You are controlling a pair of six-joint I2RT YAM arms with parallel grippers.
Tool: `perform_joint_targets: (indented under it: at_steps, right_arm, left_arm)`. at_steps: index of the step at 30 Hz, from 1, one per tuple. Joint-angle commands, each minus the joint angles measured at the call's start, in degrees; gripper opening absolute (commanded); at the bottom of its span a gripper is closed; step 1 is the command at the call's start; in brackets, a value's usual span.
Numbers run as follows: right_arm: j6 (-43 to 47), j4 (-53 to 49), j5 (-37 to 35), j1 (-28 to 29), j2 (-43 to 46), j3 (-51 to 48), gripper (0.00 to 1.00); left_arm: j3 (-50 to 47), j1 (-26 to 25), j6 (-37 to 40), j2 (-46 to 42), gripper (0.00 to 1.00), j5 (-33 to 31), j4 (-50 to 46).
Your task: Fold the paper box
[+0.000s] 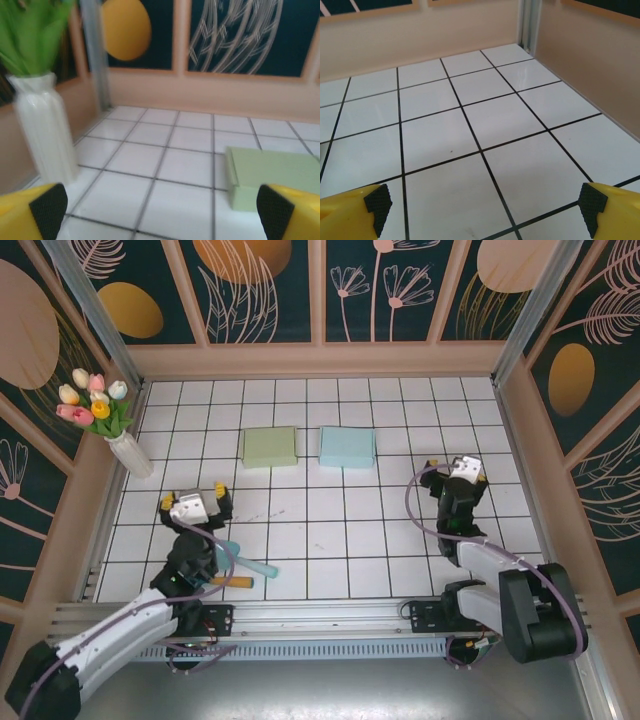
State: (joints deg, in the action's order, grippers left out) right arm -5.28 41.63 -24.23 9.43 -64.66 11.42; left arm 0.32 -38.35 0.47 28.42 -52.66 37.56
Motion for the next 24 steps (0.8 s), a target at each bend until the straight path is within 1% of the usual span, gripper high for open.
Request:
perform_joint_targets:
  at_steps: [1,3,5,7,10,12,14,16,18,21,24]
  right_arm:
    - [-1.64,8.81,2.63,-1.87,-1.56,-2.35,0.99]
    - [-0.77,11.39,3.83,-2.3,-2.41,-2.72,0.99]
    - [0.26,14.03,5.16,-2.45,-3.38,-3.14,0.99]
    - [1.42,17.56,5.66,-2.49,-5.12,-3.19,0.99]
    - [2.95,21.81,6.07,-2.71,-7.12,-3.56,0.99]
    - [3.64,24.46,7.1,-3.14,-7.9,-4.17,0.99]
    - [3.86,26.42,8.45,-3.91,-8.51,-4.61,0.99]
    - [4.2,27.66,10.51,-4.55,-9.24,-4.61,0.99]
    - [5.22,28.03,12.36,-4.92,-10.09,-4.09,0.99]
    - [6.56,29.22,13.51,-5.04,-11.45,-3.72,0.99]
    - [7.31,38.11,14.79,-5.72,-16.05,-5.82,0.99]
  left_arm:
    - [-4.87,2.46,8.46,-5.97,0.99,-4.56,9.01]
    - [-7.14,5.55,8.34,-6.64,0.99,0.84,11.28]
    - [-8.96,9.35,7.08,-4.57,0.99,3.83,13.89]
    - [-10.14,13.71,3.32,-0.61,0.99,5.95,17.05]
    - [-8.92,18.78,0.43,6.1,0.99,13.28,19.54]
    - [-7.92,20.34,0.26,11.94,0.99,15.89,23.67]
    - [-6.63,22.25,-1.09,19.56,0.99,17.15,28.14]
    - [-3.31,23.1,-1.25,26.56,0.99,18.12,29.36]
    - [-1.22,23.96,-1.12,31.68,0.99,18.9,31.68]
    - [-0.12,26.46,-2.77,36.35,0.99,21.83,35.36]
    - [1.66,29.4,-3.96,39.57,0.99,25.0,36.16]
